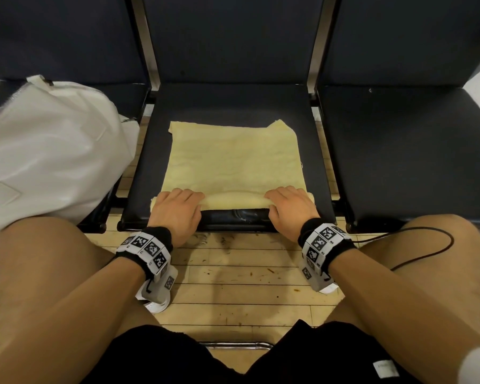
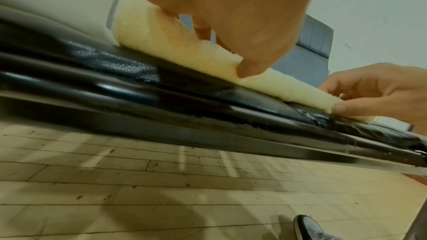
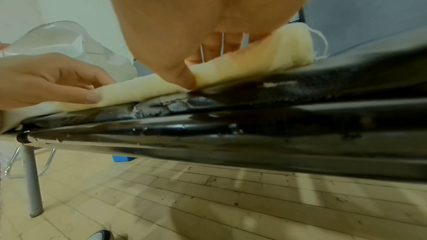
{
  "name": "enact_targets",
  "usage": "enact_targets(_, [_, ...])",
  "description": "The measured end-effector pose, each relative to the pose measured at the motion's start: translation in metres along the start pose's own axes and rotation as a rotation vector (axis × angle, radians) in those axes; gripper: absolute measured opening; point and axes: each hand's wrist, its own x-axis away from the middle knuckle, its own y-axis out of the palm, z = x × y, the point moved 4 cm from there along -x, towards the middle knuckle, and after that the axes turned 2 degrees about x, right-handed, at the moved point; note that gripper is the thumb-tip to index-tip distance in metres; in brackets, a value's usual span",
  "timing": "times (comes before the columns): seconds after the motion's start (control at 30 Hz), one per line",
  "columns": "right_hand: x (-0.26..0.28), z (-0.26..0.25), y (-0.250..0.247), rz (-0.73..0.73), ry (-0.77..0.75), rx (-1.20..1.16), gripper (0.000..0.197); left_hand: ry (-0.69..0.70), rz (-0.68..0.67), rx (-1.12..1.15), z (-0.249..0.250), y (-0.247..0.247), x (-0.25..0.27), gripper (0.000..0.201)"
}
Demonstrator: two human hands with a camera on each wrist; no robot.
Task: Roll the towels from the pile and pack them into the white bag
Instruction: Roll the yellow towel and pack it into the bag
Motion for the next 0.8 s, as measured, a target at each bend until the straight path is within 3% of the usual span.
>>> enact_targets(0.23, [0.0044, -0.0053, -0.0037, -0.055, 0.018, -0.091, 0.036, -0.032, -0.039, 0.055, 0.0046, 0.0003, 0.0013, 0.035])
enact_targets(0.37, [0.0014, -0.0051, -0.0046, 0.094, -0.063, 0.010, 0.018, 0.014, 0.084, 0.026, 0.0009, -0.0040, 0.0012, 0.022])
enact_targets(0.47, [0.0004, -0.0068, -0.0035, 0.098, -0.098, 0.077, 0.024, 0.052, 0.124, -0.043, 0.0026, -0.0069, -0.0002, 0.008])
enact_targets(0.7, [0.0054, -0.0058, -0.0009, -0.024, -0.028, 0.052, 0.041, -0.005, -0.058, -0.040, 0.0077, -0.0040, 0.0030, 0.042])
enact_targets(0.8, [0.0025, -0.0012, -0.0012, -0.056, 0.010, 0.022, 0.044, -0.042, -0.079, -0.027, 0.0018, -0.0030, 0.0023, 0.045])
